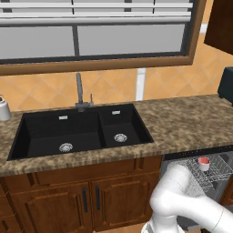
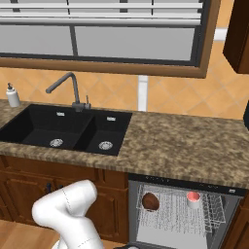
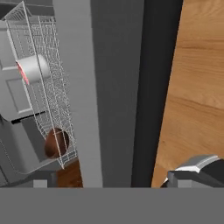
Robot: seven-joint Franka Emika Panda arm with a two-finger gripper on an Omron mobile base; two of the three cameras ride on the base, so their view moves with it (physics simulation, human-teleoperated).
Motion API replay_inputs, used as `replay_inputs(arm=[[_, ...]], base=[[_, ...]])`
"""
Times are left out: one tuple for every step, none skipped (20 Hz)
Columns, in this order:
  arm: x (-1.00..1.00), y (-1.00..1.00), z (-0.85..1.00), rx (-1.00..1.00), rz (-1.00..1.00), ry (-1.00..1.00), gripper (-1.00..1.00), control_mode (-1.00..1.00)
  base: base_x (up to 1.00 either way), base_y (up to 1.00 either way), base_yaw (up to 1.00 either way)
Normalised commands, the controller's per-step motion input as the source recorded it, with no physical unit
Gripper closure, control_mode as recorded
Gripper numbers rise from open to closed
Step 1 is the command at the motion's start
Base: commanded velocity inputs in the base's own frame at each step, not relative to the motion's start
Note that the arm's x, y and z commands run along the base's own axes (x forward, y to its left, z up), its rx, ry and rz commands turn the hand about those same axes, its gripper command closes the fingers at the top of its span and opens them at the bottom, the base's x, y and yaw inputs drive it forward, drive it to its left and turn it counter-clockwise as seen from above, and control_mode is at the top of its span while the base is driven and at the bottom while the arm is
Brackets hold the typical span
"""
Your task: Pick up the cup and bowl from the counter, place them in the dishwasher, and close the dishwasher door.
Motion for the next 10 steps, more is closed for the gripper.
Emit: replay_inputs(arm=[[-0.07,-0.01,-0.96,0.13,0.00,-0.16,-1.00,-1.00],[-0.06,0.00,-0.96,0.13,0.00,-0.17,-1.00,-1.00],[-0.03,0.00,-0.95,0.13,0.00,-0.17,-1.00,-1.00],[-0.01,0.00,-0.95,0.13,0.00,-0.17,-1.00,-1.00],[0.00,0.00,-0.94,0.12,0.00,-0.18,-1.00,-1.00],[0.00,0.00,-0.93,0.13,0.00,-0.18,-1.00,-1.00],[0.00,0.00,-0.89,0.13,0.00,-0.19,-1.00,-1.00],[0.00,0.00,-0.91,0.13,0.00,-0.18,-1.00,-1.00],[0.00,0.00,-0.92,0.13,0.00,-0.17,-1.00,-1.00],[0.00,0.00,-0.96,0.12,0.00,-0.15,-1.00,-1.00]], base=[[0.00,0.00,0.00],[0.00,0.00,0.00],[0.00,0.00,0.00],[0.00,0.00,0.00],[0.00,0.00,0.00],[0.00,0.00,0.00],[0.00,0.00,0.00],[0.00,0.00,0.00],[0.00,0.00,0.00],[0.00,0.00,0.00]])
